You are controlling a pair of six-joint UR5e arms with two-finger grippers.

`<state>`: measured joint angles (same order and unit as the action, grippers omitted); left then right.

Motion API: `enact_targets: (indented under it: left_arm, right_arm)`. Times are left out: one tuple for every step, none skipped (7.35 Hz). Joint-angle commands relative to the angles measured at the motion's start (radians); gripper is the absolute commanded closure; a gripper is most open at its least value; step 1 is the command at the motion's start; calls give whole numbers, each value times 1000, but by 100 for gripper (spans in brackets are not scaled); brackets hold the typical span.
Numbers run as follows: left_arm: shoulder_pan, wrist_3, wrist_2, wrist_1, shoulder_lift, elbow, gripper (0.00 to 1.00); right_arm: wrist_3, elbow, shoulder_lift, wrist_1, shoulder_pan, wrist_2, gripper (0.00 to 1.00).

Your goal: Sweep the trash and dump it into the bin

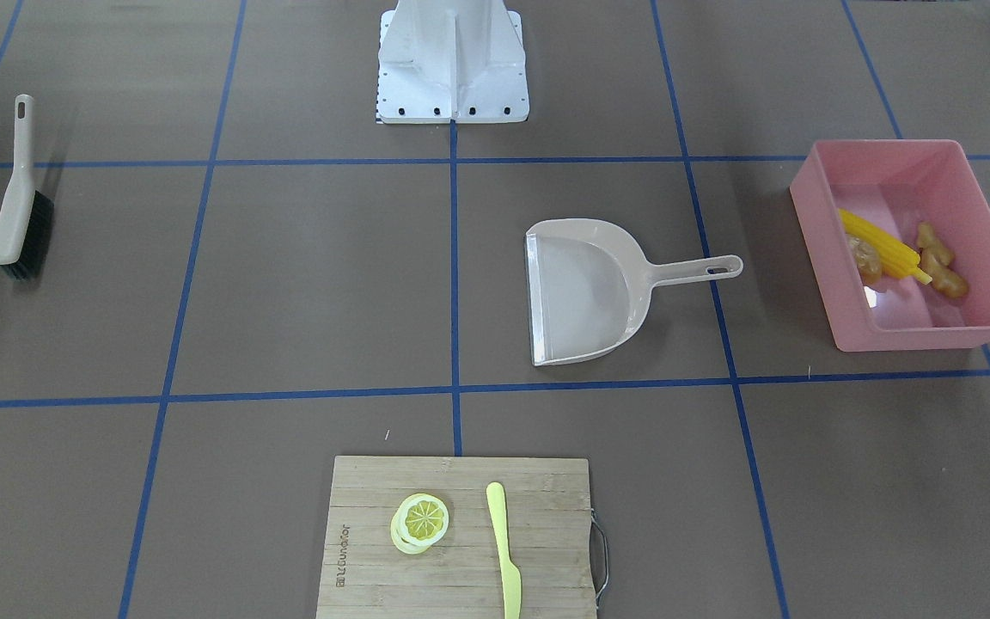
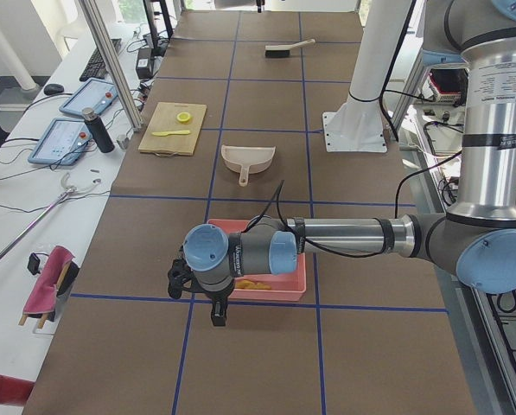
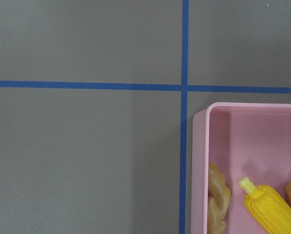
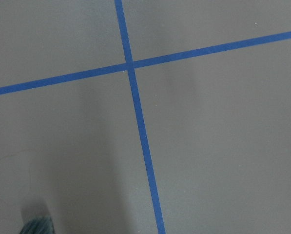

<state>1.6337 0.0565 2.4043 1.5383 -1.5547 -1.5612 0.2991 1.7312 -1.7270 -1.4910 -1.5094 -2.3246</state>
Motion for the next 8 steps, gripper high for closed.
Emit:
enact_targets:
  left_arm:
    - [-2,-19,-4,-3,-11,4,2]
    - [-9,-140,-4,-6,-31,-15,2]
    - [-12,-182,-5,-6,-33,-26,2]
    - [-12,-182,-5,-7,-25,-26,2]
    - [-12,-182,-5,-7,-22,-25,2]
    - [-12,-182,-5,-7,-13,-25,2]
    - [-12,-182,-5,-6,-13,-25,2]
    - [-12,-182,-5,-6,-13,-25,2]
  right_arm:
    - [0,-1,0,0,0,1,0]
    - [0,-1,0,0,0,1,0]
    - [0,-1,0,0,0,1,0]
    - [0,-1,0,0,0,1,0]
    - [0,-1,0,0,0,2,0]
    - [0,-2,0,0,0,2,0]
    - [0,-5,1,2,0,5,0]
    - [0,-7,1,2,1,5,0]
